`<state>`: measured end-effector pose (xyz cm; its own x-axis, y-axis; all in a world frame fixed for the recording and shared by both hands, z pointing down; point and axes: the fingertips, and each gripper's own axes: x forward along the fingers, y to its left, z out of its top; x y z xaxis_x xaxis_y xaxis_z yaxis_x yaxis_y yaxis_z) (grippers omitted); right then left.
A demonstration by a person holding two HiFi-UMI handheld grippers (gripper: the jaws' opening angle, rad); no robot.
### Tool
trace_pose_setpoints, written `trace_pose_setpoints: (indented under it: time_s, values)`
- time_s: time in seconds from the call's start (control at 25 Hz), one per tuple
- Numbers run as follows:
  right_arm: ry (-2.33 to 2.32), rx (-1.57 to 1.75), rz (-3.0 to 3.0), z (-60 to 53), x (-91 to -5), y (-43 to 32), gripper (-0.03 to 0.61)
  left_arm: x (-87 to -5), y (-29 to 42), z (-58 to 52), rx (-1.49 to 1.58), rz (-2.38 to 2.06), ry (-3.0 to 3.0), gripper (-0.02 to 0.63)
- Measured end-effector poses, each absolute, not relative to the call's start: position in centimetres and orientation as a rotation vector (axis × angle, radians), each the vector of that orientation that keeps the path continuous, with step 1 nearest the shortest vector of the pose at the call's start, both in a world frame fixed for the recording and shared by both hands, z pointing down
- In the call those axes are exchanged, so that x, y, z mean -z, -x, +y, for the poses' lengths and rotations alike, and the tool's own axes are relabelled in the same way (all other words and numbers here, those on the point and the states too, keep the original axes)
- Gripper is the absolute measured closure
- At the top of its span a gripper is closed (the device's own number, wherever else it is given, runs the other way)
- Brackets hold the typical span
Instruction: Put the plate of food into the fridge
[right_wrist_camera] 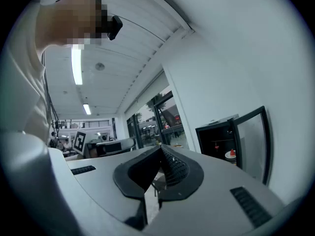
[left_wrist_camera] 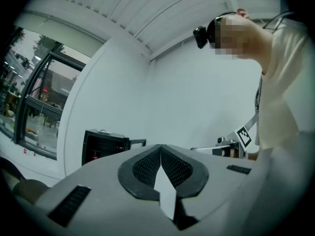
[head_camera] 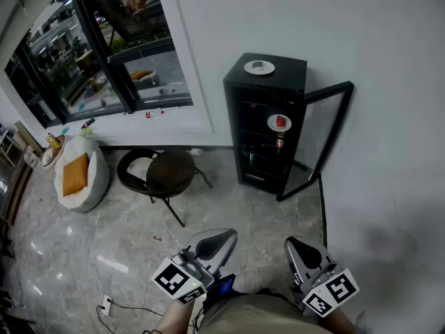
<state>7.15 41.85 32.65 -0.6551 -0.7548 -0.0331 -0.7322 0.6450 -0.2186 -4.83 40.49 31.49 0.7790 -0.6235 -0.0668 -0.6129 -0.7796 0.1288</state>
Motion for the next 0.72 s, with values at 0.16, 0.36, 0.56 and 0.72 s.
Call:
trace_pose_setpoints:
  time_s: [0.16, 0.36, 0.56, 0.72]
  values:
    - [1.299, 0.332, 2.713, 44.2, -33.3, -9.1, 0.558, -31.5, 2.4, 42.2, 0.142, -0.921, -2.897, 0.603]
    - [1.282, 0.35, 2.727, 45.1, -33.4, -10.3, 0.558, -31.3, 0.9, 43.0, 0.112, -0.914, -2.887, 0.603]
    - [1.195, 0.376, 2.721, 45.3, -32.8, -10.3, 0.557, -30.2, 0.7, 43.4, 0.08, -0.96, -2.895, 0.603]
    - [1.174, 0.369, 2.763, 45.0, -33.3, -10.4, 0.557, -30.7, 0.1, 43.3, 0.045, -0.978, -2.882, 0.603]
